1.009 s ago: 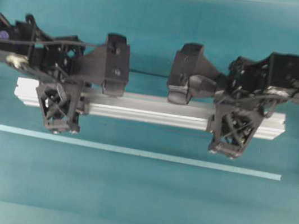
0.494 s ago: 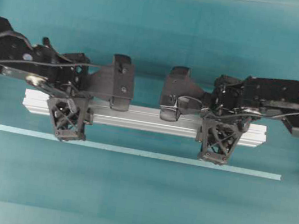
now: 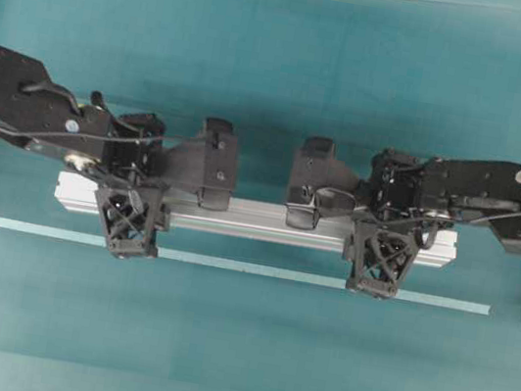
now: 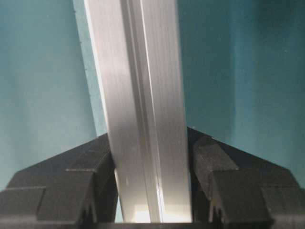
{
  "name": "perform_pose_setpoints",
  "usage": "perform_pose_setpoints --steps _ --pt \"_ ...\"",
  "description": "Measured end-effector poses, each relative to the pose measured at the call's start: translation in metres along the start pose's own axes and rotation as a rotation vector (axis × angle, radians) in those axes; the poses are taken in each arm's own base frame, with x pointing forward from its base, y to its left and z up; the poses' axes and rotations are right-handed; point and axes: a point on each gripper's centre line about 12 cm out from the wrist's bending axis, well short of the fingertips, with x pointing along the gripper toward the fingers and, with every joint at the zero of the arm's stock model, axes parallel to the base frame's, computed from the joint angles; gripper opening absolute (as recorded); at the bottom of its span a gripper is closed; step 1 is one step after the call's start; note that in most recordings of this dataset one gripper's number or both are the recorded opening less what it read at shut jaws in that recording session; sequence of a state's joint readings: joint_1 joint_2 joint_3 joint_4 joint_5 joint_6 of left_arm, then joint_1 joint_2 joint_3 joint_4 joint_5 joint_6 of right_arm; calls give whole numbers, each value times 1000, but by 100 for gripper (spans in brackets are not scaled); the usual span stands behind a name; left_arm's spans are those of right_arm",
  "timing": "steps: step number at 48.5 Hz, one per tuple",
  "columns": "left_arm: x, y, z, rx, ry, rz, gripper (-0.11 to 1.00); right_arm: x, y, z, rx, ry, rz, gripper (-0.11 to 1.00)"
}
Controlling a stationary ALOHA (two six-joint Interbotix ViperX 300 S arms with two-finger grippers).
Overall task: Lift the metal rail with both hands.
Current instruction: 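Set the rail down on the table with both grippers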
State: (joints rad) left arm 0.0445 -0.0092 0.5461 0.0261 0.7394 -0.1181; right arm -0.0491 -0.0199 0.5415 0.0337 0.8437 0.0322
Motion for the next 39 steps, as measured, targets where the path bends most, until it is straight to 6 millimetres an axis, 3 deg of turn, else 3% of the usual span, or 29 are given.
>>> perform_pose_setpoints --steps 24,39 --pt "34 -4 -9 13 47 1 38 25 7 0 -22 -7 4 39" --pt "41 -7 -12 20 61 -1 38 38 12 -1 -23 0 13 39"
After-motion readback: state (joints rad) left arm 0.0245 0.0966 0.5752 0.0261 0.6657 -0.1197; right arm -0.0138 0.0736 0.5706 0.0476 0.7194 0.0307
